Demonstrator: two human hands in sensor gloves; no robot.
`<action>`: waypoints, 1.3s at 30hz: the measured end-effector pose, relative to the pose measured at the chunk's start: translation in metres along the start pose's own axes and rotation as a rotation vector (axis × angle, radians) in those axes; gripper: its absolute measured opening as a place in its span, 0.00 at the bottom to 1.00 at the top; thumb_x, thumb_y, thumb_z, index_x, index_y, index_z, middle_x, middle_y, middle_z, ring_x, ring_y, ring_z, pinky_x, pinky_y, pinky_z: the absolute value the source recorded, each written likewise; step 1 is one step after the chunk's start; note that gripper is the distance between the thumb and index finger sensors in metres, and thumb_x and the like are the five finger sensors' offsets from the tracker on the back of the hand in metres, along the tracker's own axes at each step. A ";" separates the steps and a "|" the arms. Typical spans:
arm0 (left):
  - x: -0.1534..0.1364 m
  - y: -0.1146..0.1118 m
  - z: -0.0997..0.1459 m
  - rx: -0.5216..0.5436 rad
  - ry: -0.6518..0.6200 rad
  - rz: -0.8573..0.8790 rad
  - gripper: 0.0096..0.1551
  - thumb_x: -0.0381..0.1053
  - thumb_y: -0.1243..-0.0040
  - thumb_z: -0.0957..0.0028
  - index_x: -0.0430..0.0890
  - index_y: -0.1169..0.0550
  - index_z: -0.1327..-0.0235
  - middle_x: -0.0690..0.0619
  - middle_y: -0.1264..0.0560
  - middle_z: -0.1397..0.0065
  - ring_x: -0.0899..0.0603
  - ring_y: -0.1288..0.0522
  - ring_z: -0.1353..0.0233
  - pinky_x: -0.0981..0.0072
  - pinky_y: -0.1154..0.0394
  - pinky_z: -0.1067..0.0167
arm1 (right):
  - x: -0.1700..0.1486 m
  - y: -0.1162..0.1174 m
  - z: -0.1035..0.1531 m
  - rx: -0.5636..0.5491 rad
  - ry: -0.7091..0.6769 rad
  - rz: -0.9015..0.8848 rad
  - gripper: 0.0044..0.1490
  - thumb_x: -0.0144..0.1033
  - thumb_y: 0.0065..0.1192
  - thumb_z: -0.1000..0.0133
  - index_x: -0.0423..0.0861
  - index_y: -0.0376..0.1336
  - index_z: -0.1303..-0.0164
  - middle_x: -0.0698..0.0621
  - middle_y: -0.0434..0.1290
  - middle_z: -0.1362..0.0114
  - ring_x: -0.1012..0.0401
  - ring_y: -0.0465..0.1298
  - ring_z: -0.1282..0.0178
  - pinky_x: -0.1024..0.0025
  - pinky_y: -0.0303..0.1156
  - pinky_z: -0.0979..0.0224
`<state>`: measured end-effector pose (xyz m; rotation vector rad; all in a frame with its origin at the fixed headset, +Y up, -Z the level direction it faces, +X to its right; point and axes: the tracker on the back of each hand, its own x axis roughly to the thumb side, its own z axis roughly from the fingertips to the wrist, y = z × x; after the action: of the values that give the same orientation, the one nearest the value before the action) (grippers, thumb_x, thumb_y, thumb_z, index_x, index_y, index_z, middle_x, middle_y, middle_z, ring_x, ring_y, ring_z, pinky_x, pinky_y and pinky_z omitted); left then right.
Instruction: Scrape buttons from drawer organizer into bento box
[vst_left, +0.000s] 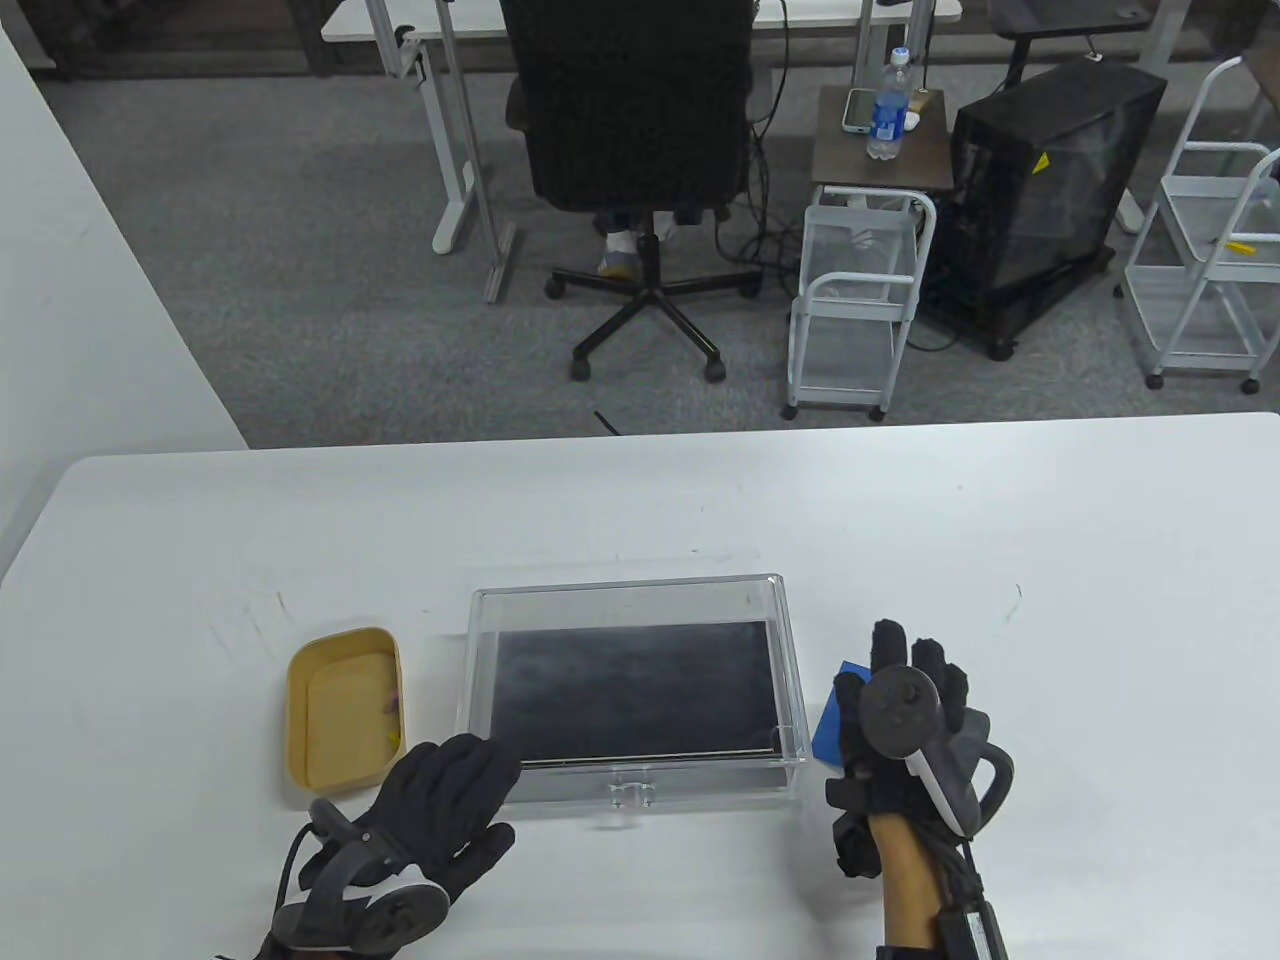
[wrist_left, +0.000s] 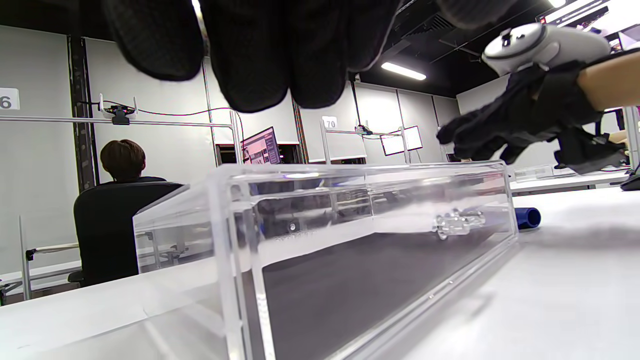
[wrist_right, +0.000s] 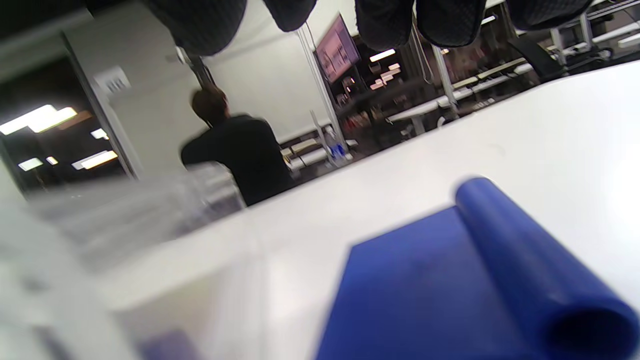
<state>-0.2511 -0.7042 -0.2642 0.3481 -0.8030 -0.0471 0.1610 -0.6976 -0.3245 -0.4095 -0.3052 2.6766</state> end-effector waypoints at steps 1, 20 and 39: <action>0.000 0.000 0.000 0.001 -0.001 -0.002 0.38 0.64 0.58 0.38 0.46 0.37 0.19 0.45 0.29 0.21 0.35 0.24 0.23 0.37 0.29 0.31 | 0.007 -0.004 0.004 -0.024 -0.026 -0.021 0.41 0.50 0.53 0.38 0.48 0.44 0.19 0.29 0.50 0.17 0.30 0.54 0.21 0.24 0.56 0.29; 0.001 0.001 0.000 0.013 -0.016 -0.007 0.37 0.64 0.58 0.38 0.46 0.36 0.19 0.45 0.29 0.21 0.35 0.24 0.24 0.37 0.29 0.31 | 0.106 0.006 0.072 0.026 -0.498 -0.116 0.41 0.52 0.54 0.39 0.48 0.47 0.19 0.31 0.55 0.18 0.32 0.58 0.21 0.27 0.60 0.29; 0.002 0.001 0.000 0.011 -0.026 -0.004 0.37 0.64 0.58 0.38 0.46 0.36 0.20 0.45 0.29 0.21 0.36 0.24 0.24 0.37 0.29 0.31 | 0.144 0.058 0.115 0.208 -0.745 0.047 0.43 0.54 0.54 0.40 0.47 0.46 0.19 0.32 0.55 0.18 0.32 0.59 0.21 0.27 0.60 0.29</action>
<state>-0.2498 -0.7039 -0.2624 0.3598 -0.8288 -0.0513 -0.0230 -0.7043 -0.2666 0.6668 -0.2183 2.7638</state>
